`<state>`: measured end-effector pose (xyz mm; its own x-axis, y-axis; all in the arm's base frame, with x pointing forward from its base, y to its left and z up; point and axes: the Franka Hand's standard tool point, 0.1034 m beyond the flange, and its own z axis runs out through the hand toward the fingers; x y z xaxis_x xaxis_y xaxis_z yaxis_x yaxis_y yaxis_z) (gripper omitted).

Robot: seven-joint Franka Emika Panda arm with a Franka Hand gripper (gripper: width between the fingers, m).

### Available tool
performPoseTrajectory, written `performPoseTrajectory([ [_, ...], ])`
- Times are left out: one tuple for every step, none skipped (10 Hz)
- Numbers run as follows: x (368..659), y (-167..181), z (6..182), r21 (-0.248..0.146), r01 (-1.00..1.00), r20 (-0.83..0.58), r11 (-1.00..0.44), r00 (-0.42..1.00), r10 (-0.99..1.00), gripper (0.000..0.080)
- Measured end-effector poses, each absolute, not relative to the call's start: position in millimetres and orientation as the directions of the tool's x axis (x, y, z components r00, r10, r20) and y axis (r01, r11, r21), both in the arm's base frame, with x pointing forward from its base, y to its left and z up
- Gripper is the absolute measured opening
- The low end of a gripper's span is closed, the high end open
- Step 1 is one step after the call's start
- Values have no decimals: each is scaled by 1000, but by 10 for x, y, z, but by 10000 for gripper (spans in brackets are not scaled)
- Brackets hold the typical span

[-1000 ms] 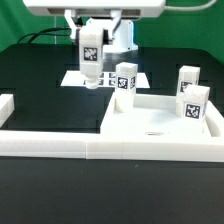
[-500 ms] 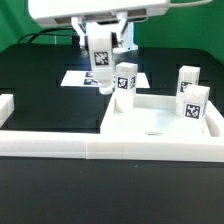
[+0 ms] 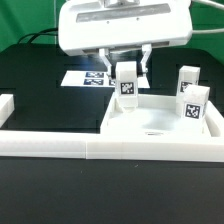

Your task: Assemble square table

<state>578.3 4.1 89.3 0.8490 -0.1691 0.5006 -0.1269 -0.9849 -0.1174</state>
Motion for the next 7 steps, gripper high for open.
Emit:
performPoseTrajectory([
  [5774, 50, 872, -101, -149, 497, -984, 849, -179, 291],
  [5788, 21, 897, -78, -146, 504, -986, 848, -165, 291],
  [5800, 5, 939, -74, -144, 507, -987, 847, -162, 291],
  [5816, 0, 1014, -81, -143, 505, -986, 847, -164, 291],
  [5842, 39, 1116, -92, -139, 507, -986, 846, -167, 291],
  [5873, 38, 1200, -93, -137, 517, -986, 840, -165, 291],
  [5909, 7, 1251, -93, -141, 526, -986, 834, -168, 291],
])
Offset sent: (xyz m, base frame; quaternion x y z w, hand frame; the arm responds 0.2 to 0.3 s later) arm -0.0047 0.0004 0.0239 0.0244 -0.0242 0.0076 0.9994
